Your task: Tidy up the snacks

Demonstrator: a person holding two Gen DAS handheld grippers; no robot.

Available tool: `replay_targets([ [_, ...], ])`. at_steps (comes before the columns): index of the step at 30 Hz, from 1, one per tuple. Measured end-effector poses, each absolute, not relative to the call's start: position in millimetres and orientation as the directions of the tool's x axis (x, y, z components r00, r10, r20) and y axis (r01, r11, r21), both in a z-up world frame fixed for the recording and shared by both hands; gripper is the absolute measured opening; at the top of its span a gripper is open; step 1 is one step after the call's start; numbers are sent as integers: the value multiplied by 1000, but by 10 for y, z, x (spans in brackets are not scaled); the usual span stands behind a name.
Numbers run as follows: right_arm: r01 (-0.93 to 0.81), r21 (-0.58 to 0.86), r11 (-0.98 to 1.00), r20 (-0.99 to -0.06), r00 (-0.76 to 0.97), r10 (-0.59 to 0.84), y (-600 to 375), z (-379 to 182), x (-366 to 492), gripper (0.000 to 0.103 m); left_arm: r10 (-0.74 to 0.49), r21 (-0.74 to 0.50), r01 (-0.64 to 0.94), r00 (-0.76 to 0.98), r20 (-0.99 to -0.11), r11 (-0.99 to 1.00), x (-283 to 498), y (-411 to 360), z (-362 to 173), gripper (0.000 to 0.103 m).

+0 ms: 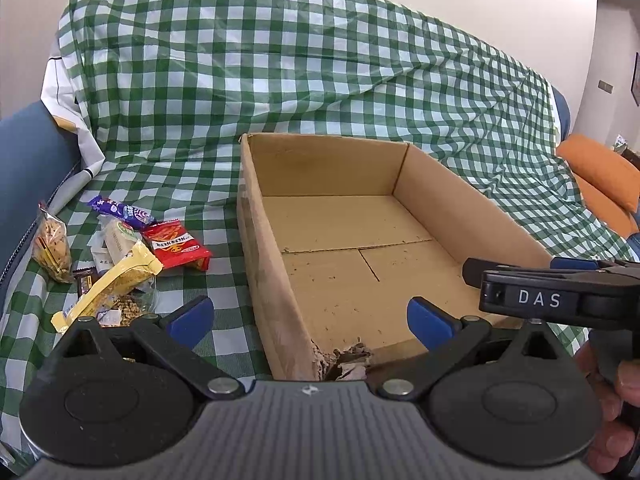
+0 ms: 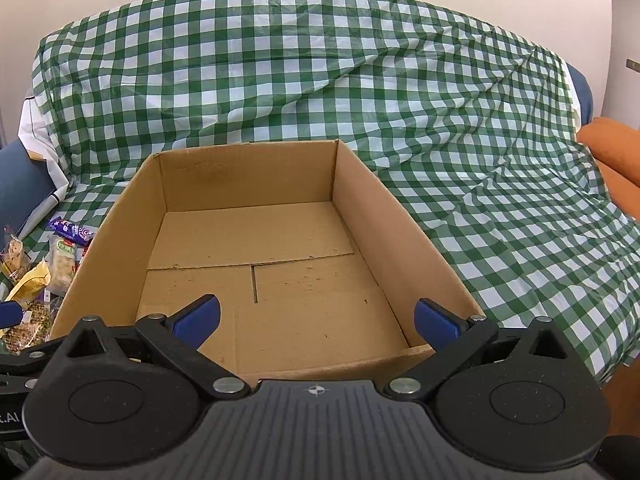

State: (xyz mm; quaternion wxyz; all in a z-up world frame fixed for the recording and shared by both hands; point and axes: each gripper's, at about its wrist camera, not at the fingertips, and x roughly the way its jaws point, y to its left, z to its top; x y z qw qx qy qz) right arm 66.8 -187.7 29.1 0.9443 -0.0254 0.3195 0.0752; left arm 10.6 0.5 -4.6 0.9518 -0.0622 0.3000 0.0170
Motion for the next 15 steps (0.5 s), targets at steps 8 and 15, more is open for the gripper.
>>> replay_targets([
  [8, -159, 1, 987, -609, 783, 126, -1868, 299, 677, 102, -5, -109, -69, 822, -569, 992, 103, -2, -42, 103],
  [15, -158, 2, 987, -609, 783, 127, -1860, 305, 688, 102, -6, -109, -67, 824, -567, 992, 101, -11, -31, 103],
])
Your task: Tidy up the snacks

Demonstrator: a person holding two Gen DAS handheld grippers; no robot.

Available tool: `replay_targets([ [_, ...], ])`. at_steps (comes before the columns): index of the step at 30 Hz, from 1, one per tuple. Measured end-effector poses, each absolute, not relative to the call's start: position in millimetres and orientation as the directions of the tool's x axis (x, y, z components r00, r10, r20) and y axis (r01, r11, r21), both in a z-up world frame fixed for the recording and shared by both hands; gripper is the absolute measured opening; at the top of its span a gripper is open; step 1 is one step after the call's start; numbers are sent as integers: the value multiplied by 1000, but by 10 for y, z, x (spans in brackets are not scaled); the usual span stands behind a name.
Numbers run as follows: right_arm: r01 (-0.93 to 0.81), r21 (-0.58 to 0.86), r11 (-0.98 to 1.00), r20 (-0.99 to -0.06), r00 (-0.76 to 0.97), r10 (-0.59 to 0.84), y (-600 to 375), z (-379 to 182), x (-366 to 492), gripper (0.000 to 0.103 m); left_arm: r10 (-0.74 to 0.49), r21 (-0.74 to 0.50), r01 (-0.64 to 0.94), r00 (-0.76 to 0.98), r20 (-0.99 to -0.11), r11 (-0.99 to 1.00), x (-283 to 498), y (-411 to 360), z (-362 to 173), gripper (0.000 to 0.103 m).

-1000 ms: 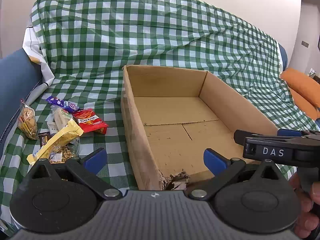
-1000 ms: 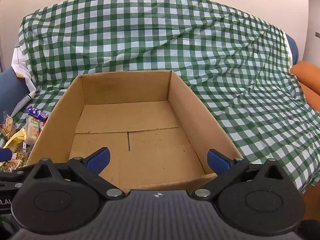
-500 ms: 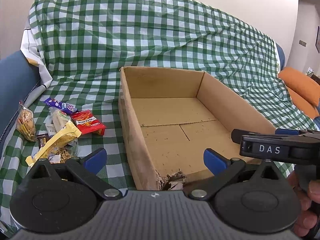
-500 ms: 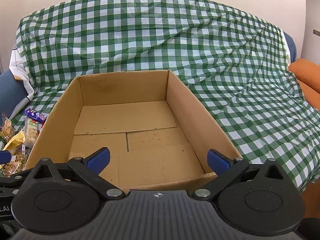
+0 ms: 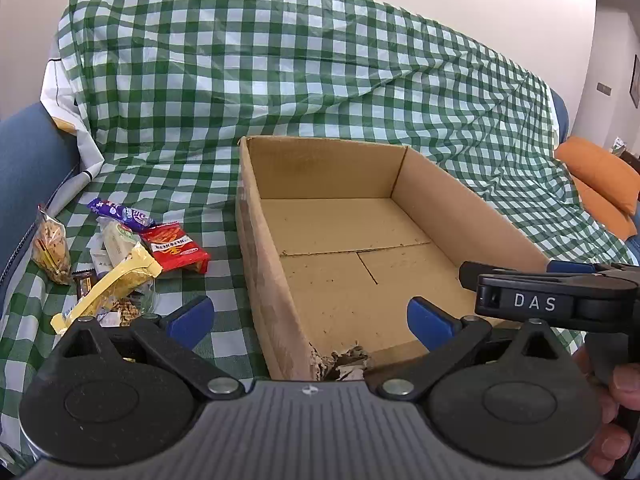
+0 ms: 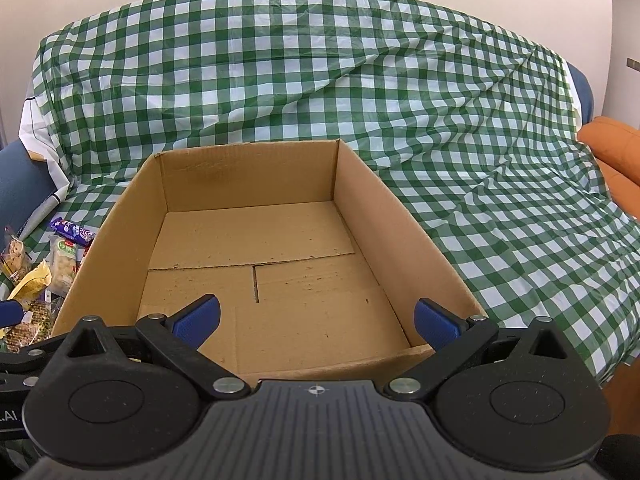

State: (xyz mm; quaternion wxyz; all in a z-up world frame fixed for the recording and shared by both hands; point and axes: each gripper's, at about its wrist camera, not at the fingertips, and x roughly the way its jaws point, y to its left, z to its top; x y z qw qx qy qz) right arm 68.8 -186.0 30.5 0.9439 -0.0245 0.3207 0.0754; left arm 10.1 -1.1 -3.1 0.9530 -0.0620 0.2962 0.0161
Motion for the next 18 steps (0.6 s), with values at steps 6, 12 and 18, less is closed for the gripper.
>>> replay_targets([
  [6, -158, 3, 987, -609, 783, 127, -1864, 306, 688, 102, -8, -110, -66, 827, -562, 992, 93, -22, -21, 103],
  [12, -158, 5, 987, -607, 784, 128, -1869, 306, 690, 102, -12, -114, -62, 830, -557, 992, 89, -39, -6, 103],
  [18, -158, 7, 987, -604, 786, 130, -1875, 311, 692, 102, -20, -112, -50, 836, -549, 992, 68, -41, -8, 103],
])
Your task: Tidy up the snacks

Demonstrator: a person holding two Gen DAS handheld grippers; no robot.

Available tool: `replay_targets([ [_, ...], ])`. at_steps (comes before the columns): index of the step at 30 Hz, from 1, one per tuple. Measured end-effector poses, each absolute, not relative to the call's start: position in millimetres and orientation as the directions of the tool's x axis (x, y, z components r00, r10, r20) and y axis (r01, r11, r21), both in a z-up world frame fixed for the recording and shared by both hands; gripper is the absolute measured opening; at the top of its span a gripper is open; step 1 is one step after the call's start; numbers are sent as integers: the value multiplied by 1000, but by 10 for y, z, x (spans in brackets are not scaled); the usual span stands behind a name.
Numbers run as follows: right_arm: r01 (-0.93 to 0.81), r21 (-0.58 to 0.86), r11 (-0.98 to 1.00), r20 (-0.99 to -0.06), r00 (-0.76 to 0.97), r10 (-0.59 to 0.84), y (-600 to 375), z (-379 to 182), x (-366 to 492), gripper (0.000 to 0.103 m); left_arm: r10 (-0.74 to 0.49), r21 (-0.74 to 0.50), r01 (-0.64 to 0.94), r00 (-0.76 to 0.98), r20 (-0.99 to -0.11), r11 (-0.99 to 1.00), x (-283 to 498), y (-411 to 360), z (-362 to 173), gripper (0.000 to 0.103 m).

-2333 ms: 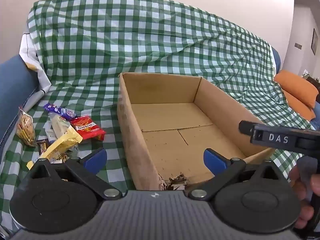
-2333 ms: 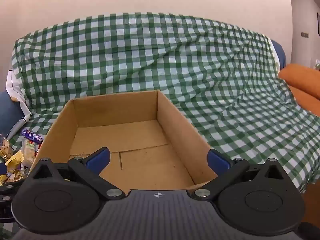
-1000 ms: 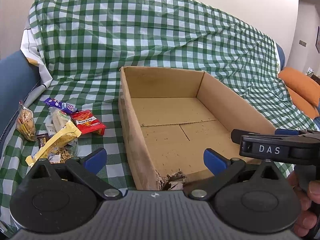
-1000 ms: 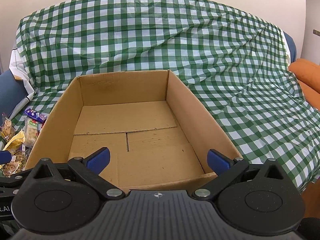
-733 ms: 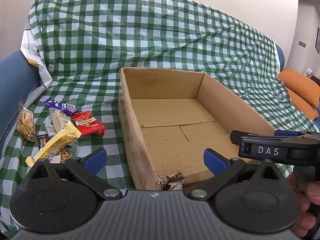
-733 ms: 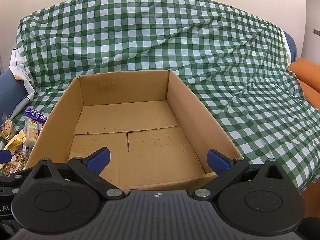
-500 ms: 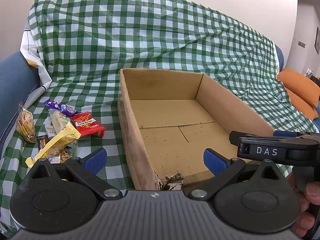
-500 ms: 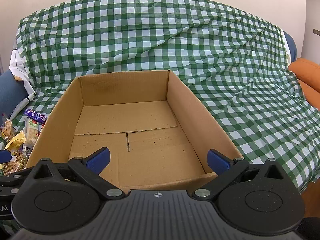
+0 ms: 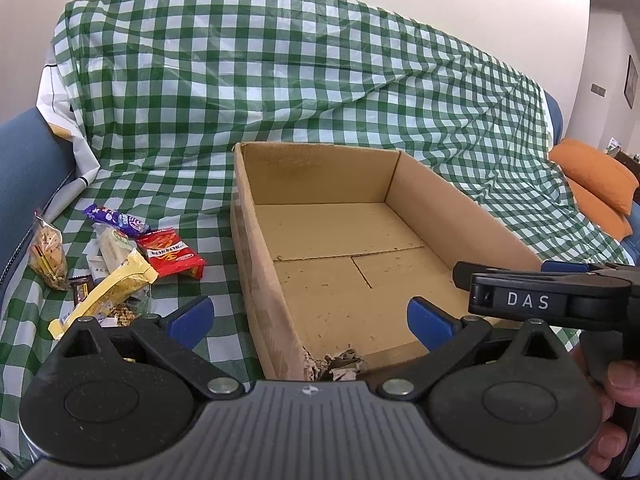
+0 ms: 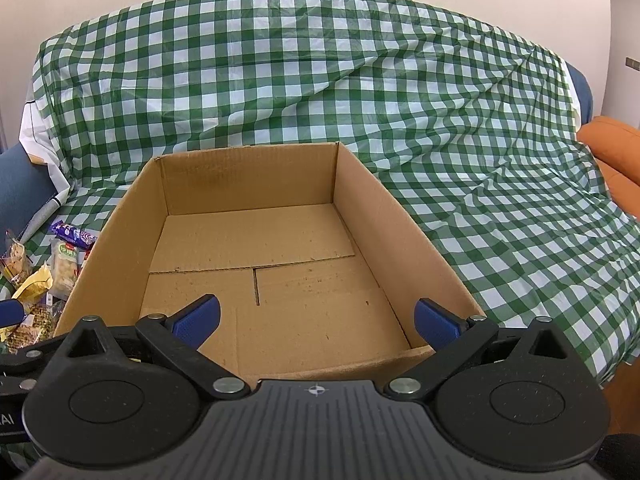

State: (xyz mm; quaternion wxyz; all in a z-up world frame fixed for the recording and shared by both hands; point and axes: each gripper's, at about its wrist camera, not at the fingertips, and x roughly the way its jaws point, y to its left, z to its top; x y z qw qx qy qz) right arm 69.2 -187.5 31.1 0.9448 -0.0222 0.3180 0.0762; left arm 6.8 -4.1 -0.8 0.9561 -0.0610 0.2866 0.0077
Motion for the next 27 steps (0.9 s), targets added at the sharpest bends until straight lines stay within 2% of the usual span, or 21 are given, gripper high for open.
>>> replay_targets([
  [5, -160, 10, 987, -600, 789, 134, -1880, 321, 692, 102, -35, -121, -36, 843, -537, 992, 59, -26, 4, 103],
  [8, -167, 15, 986, -593, 792, 143, -1880, 338, 681, 97, -53, -124, -14, 851, -523, 992, 37, -30, 13, 102],
  [11, -171, 17, 985, -591, 793, 148, -1877, 341, 675, 94, -72, -128, 6, 853, -517, 992, 26, -29, 17, 89],
  [17, -170, 33, 985, -581, 799, 157, -1861, 347, 661, 81, -143, -155, 73, 846, -513, 985, -31, 42, 46, 53],
  [19, -170, 36, 985, -576, 802, 159, -1856, 349, 646, 76, -183, -169, 109, 832, -524, 980, -32, 97, 112, 28],
  [22, -172, 55, 984, -562, 809, 173, -1851, 367, 618, 69, -195, -111, 161, 845, -498, 981, -65, 230, 288, 19],
  [25, -187, 62, 980, -551, 813, 189, -1824, 383, 576, 59, -160, 26, 194, 871, -464, 981, -95, 444, 357, 19],
  [27, -202, 64, 977, -541, 816, 204, -1804, 398, 539, 54, -102, 92, 162, 881, -462, 982, -79, 666, 278, 20],
])
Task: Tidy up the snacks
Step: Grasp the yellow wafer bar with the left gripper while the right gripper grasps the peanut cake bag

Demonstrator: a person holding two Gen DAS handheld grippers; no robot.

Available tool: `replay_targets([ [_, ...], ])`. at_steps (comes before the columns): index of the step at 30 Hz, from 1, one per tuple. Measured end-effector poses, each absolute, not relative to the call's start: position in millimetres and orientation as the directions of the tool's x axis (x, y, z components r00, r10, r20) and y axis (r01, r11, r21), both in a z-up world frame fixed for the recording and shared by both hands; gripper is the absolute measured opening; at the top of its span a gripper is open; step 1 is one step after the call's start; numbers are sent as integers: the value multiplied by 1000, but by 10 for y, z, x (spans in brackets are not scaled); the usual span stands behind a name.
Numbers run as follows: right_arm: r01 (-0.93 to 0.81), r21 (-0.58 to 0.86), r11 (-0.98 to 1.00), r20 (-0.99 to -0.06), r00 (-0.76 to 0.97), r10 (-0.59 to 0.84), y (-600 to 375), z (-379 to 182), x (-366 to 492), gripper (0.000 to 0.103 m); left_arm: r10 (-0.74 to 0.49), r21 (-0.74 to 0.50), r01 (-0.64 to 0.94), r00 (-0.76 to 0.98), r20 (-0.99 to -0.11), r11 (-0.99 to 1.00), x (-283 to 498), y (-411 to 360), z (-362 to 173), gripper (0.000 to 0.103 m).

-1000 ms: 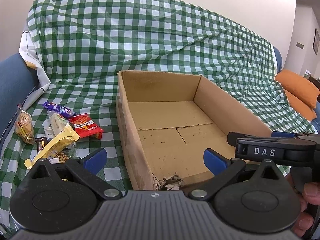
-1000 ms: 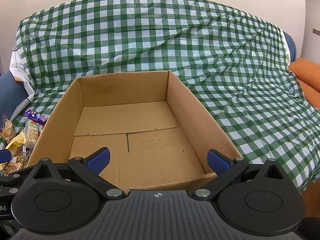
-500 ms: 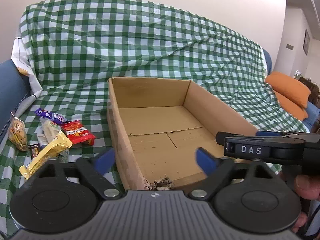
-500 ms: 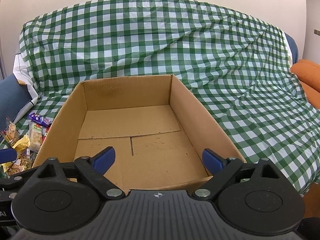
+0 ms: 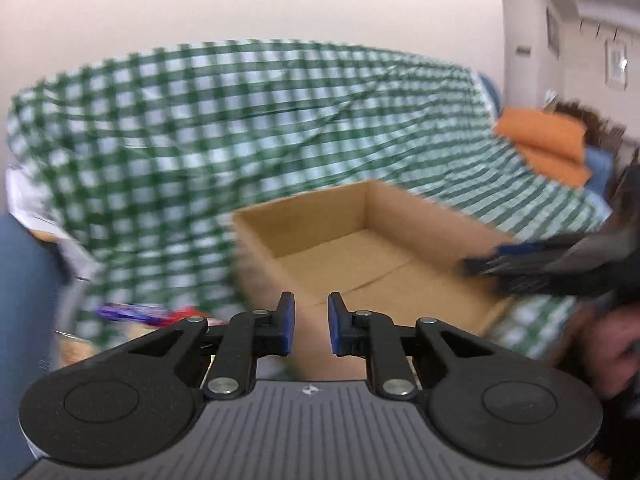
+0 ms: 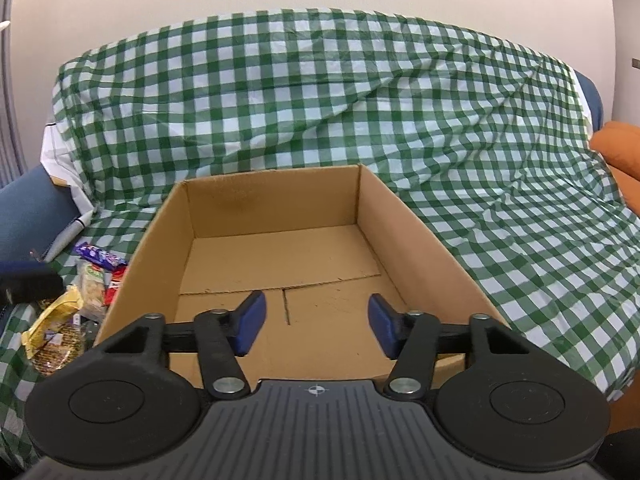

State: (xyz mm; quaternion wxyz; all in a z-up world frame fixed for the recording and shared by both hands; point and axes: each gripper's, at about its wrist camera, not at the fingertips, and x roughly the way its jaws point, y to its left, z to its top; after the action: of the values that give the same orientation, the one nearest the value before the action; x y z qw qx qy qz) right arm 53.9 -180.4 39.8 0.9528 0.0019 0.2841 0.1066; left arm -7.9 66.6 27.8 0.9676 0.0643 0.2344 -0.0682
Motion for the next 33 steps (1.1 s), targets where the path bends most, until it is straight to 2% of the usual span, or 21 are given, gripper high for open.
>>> replay_targets([
  [1, -213, 67, 975, -535, 817, 215, -1791, 406, 520, 54, -72, 109, 137, 884, -462, 985, -69, 802, 204, 23],
  [3, -235, 74, 969, -516, 823, 239, -1766, 432, 484, 54, 2, 99, 52, 878, -479, 994, -40, 1086, 41, 36],
  [5, -247, 66, 967, -499, 831, 246, -1732, 453, 453, 54, 47, 2, -54, 850, -524, 999, 5, 1383, -63, 38],
  [7, -265, 82, 961, -501, 823, 269, -1710, 457, 440, 56, 56, -47, -97, 839, -542, 994, 20, 1547, -138, 53],
  [11, -288, 100, 952, -506, 809, 298, -1624, 459, 428, 61, 80, -35, -126, 795, -601, 991, 136, 1647, -264, 54],
  [13, -312, 120, 942, -509, 796, 328, -1570, 462, 436, 66, 63, -30, -106, 772, -632, 994, 210, 1626, -320, 54],
  [17, -358, 121, 926, -500, 784, 368, -1427, 495, 423, 71, 107, 37, -112, 718, -688, 993, 335, 1582, -474, 54],
  [18, -374, 118, 920, -496, 781, 381, -1380, 503, 409, 73, 114, 42, -118, 707, -698, 992, 353, 1567, -512, 49],
  [20, -403, 108, 909, -485, 776, 402, -1306, 508, 371, 75, 120, 30, -141, 694, -710, 990, 374, 1632, -542, 21],
  [21, -423, 101, 901, -479, 773, 417, -1266, 508, 347, 75, 110, 6, -150, 694, -712, 989, 364, 1675, -538, 19],
  [23, -463, 91, 882, -462, 765, 449, -1188, 511, 296, 77, 93, -50, -179, 705, -703, 983, 337, 1794, -501, 15],
  [28, -566, 54, 823, -453, 720, 525, -902, 544, 194, 83, 38, -269, -309, 717, -696, 912, 220, 2211, -428, 14],
  [31, -603, 56, 796, -484, 681, 550, -645, 555, 180, 87, 10, -397, -391, 723, -691, 830, 139, 2502, -446, 14],
  [33, -625, 68, 778, -512, 647, 565, -398, 502, 180, 90, 14, -430, -426, 723, -690, 796, 109, 2614, -444, 14],
])
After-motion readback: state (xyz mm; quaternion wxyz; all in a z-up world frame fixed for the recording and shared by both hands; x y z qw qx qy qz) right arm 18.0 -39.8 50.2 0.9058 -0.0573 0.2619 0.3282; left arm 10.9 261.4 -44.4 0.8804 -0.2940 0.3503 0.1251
